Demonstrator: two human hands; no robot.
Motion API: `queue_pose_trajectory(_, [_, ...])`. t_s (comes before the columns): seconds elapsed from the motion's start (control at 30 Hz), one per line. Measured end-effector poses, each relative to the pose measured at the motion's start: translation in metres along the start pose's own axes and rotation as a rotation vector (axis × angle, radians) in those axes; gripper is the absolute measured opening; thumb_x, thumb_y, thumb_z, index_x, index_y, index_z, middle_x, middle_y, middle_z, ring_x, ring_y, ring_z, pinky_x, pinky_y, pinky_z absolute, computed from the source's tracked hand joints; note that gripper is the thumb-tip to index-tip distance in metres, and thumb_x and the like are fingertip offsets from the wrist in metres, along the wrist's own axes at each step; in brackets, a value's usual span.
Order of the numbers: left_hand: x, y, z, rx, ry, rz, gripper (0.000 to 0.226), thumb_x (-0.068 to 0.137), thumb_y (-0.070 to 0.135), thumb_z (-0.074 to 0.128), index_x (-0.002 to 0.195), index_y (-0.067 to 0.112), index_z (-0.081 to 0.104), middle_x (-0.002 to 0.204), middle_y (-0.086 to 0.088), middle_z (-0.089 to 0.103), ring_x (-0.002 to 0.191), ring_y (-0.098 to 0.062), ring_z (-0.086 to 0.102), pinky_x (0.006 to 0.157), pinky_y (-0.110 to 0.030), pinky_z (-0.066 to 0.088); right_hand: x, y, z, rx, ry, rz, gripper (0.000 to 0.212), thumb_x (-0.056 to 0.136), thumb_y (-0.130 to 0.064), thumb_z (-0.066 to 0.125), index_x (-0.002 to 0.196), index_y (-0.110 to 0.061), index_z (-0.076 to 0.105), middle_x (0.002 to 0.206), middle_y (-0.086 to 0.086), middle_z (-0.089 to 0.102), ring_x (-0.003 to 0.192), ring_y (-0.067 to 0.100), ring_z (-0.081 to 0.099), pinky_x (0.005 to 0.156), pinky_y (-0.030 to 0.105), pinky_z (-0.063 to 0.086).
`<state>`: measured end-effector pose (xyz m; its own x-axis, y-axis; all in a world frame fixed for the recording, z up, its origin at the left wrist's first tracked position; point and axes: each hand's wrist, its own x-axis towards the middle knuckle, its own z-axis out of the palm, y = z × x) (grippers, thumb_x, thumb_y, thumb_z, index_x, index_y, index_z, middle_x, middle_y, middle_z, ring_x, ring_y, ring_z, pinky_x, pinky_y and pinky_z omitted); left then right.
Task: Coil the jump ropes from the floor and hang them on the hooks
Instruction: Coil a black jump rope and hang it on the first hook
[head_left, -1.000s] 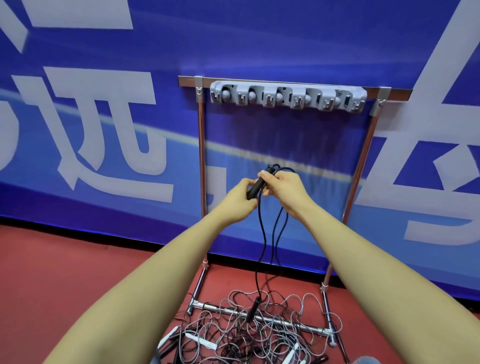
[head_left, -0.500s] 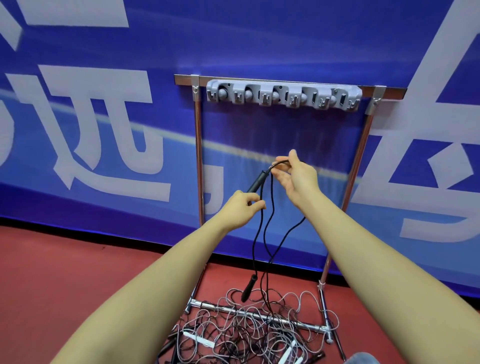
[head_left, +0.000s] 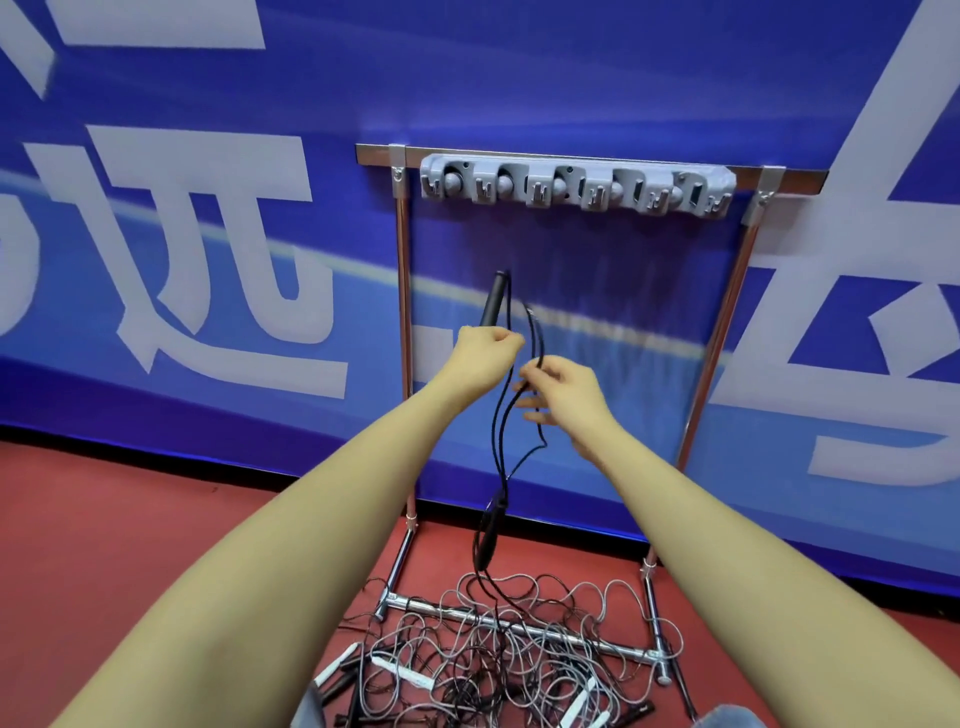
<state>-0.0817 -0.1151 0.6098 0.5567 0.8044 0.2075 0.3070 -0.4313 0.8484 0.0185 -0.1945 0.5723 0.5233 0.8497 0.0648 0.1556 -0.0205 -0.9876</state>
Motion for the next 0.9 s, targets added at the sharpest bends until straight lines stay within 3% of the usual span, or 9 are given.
queue_pose_trajectory(0.1, [-0.012, -0.022, 0.002, 0.056, -0.119, -0.088, 0.017, 0.09, 0.019, 0.053, 0.104, 0.015, 0.062, 0.101, -0.004, 0.037, 0.073, -0.021, 0.044, 0.059, -0.017, 0.038, 0.004, -0.012, -0.004, 0.164, 0.083, -0.045, 0.014, 0.099, -0.015, 0.049, 0.092, -0.01, 0.061, 0.089, 0.008, 0.07, 0.074, 0.02, 0.069, 0.071, 0.035, 0.059])
queue_pose_trajectory(0.17, [-0.019, -0.041, 0.004, 0.141, -0.162, -0.094, 0.024, 0.089, 0.025, 0.061, 0.109, 0.013, 0.064, 0.111, -0.004, 0.036, 0.089, -0.016, 0.049, 0.078, -0.023, 0.038, 0.006, -0.021, -0.006, 0.251, 0.102, -0.067, 0.013, 0.098, -0.015, 0.05, 0.09, -0.011, 0.06, 0.09, 0.008, 0.07, 0.075, 0.021, 0.07, 0.07, 0.032, 0.059])
queue_pose_trajectory(0.23, [-0.022, -0.051, 0.005, 0.127, -0.147, -0.022, 0.022, 0.089, 0.024, 0.063, 0.088, 0.003, 0.068, 0.083, -0.005, 0.046, 0.069, -0.006, 0.048, 0.068, -0.021, 0.038, 0.007, -0.027, -0.008, 0.302, 0.108, -0.084, 0.013, 0.098, -0.015, 0.05, 0.09, -0.011, 0.06, 0.091, 0.009, 0.07, 0.075, 0.022, 0.07, 0.071, 0.031, 0.06])
queue_pose_trajectory(0.33, [-0.019, -0.047, 0.002, 0.124, -0.074, 0.004, 0.029, 0.093, 0.019, 0.059, 0.08, -0.004, 0.071, 0.045, 0.001, 0.027, 0.036, -0.008, 0.022, 0.039, -0.015, 0.024, 0.009, -0.027, -0.011, 0.339, 0.095, -0.105, 0.014, 0.1, -0.02, 0.048, 0.097, -0.013, 0.06, 0.096, 0.009, 0.071, 0.079, 0.022, 0.071, 0.074, 0.033, 0.059])
queue_pose_trajectory(0.47, [-0.014, -0.027, -0.002, 0.042, -0.008, 0.008, 0.03, 0.095, 0.023, 0.056, 0.085, 0.001, 0.073, 0.029, 0.009, 0.021, 0.031, -0.009, 0.021, 0.036, -0.014, 0.02, 0.007, -0.009, -0.011, 0.169, 0.007, -0.019, 0.023, 0.097, -0.032, 0.053, 0.105, -0.013, 0.062, 0.099, 0.005, 0.071, 0.091, 0.022, 0.068, 0.081, 0.035, 0.056])
queue_pose_trajectory(0.63, [-0.008, -0.001, -0.002, -0.01, 0.017, 0.008, 0.024, 0.094, 0.021, 0.057, 0.088, 0.003, 0.072, 0.027, 0.009, 0.025, 0.029, -0.009, 0.027, 0.033, -0.012, 0.021, 0.0, 0.016, 0.006, -0.236, -0.236, -0.049, 0.017, 0.091, -0.019, 0.061, 0.108, -0.016, 0.063, 0.108, -0.005, 0.065, 0.096, 0.011, 0.061, 0.077, 0.022, 0.047])
queue_pose_trajectory(0.77, [-0.001, 0.001, -0.003, 0.025, 0.012, 0.09, 0.023, 0.093, 0.026, 0.056, 0.097, 0.007, 0.067, 0.06, -0.001, 0.041, 0.044, -0.008, 0.03, 0.04, -0.013, 0.027, 0.003, 0.008, 0.012, -0.064, -0.047, -0.059, 0.014, 0.095, -0.013, 0.055, 0.09, -0.012, 0.068, 0.084, 0.004, 0.066, 0.077, 0.018, 0.063, 0.071, 0.027, 0.049])
queue_pose_trajectory(0.83, [-0.002, -0.007, -0.004, 0.007, -0.007, 0.155, 0.019, 0.09, 0.025, 0.06, 0.103, 0.018, 0.048, 0.076, -0.004, 0.039, 0.057, -0.011, 0.033, 0.05, -0.019, 0.032, 0.006, 0.002, 0.009, 0.115, 0.051, -0.028, 0.015, 0.095, -0.011, 0.054, 0.087, -0.012, 0.066, 0.077, 0.006, 0.064, 0.077, 0.021, 0.062, 0.07, 0.03, 0.051])
queue_pose_trajectory(0.9, [-0.008, -0.02, -0.004, -0.02, -0.046, 0.152, 0.044, 0.084, 0.021, 0.068, 0.107, 0.022, 0.03, 0.085, -0.001, 0.034, 0.066, -0.014, 0.033, 0.059, -0.025, 0.033, 0.008, -0.001, 0.002, 0.246, 0.094, -0.022, 0.014, 0.097, -0.01, 0.052, 0.091, -0.011, 0.065, 0.078, 0.007, 0.065, 0.08, 0.021, 0.064, 0.07, 0.031, 0.054])
